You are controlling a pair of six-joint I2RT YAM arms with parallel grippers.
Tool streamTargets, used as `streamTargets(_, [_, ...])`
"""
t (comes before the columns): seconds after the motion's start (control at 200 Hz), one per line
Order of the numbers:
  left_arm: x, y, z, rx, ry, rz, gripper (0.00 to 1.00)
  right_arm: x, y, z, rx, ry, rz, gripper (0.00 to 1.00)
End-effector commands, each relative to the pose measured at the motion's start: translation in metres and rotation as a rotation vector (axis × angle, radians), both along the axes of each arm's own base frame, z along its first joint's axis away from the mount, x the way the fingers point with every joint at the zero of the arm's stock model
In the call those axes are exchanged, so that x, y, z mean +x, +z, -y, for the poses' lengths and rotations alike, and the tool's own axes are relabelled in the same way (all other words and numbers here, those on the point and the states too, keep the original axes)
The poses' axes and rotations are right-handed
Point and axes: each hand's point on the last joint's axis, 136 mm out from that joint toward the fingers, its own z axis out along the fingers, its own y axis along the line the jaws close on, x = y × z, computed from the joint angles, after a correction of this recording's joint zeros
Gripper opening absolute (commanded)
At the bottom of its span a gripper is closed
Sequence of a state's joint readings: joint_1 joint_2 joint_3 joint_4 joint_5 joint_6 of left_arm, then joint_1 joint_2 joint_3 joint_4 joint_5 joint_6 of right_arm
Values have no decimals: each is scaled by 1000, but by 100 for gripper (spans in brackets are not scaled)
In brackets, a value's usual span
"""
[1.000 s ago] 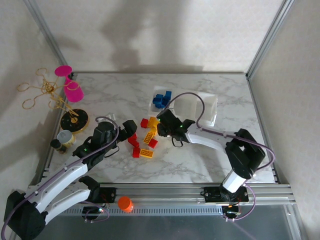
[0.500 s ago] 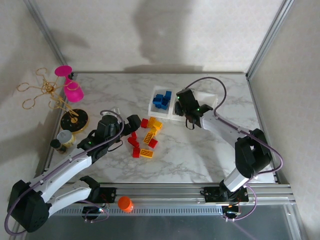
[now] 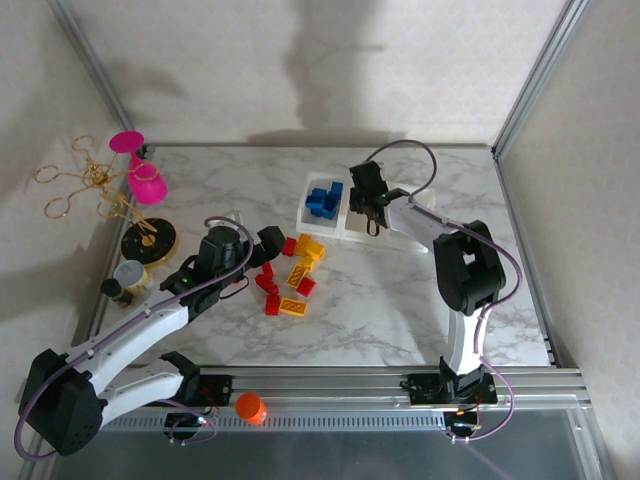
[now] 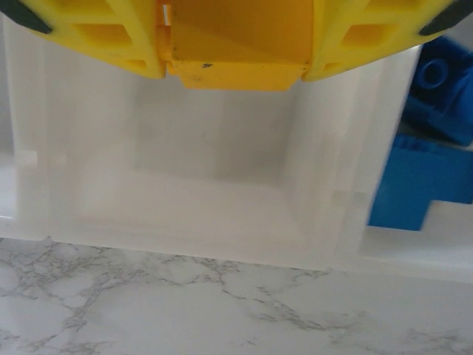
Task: Sort the legos into containers by color
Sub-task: Place the lego in the container.
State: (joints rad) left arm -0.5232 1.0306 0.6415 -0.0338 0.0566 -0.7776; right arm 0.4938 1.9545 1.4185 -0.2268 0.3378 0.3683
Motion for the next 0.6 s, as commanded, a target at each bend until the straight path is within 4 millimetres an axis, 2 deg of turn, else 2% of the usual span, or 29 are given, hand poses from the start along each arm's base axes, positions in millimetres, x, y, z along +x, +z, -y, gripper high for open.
streamTargets(0.0, [7, 20, 4, -3, -4, 58, 100, 20, -2, 3, -13, -2, 7, 47])
streamTargets(0.09, [7, 22, 4, -1, -3, 62, 100, 24, -2, 2, -15, 0, 9, 54])
streamTargets(0.3, [7, 25, 3, -4, -1, 69, 100, 16, 28, -2, 19, 21, 50, 63])
streamTargets(0.446, [4, 28, 2, -8, 1, 75, 100, -6, 48, -10, 48, 46, 78, 64])
streamTargets(0.591, [-1, 29, -5, 1, 13, 76, 100, -39, 54, -24, 100, 82, 70, 65])
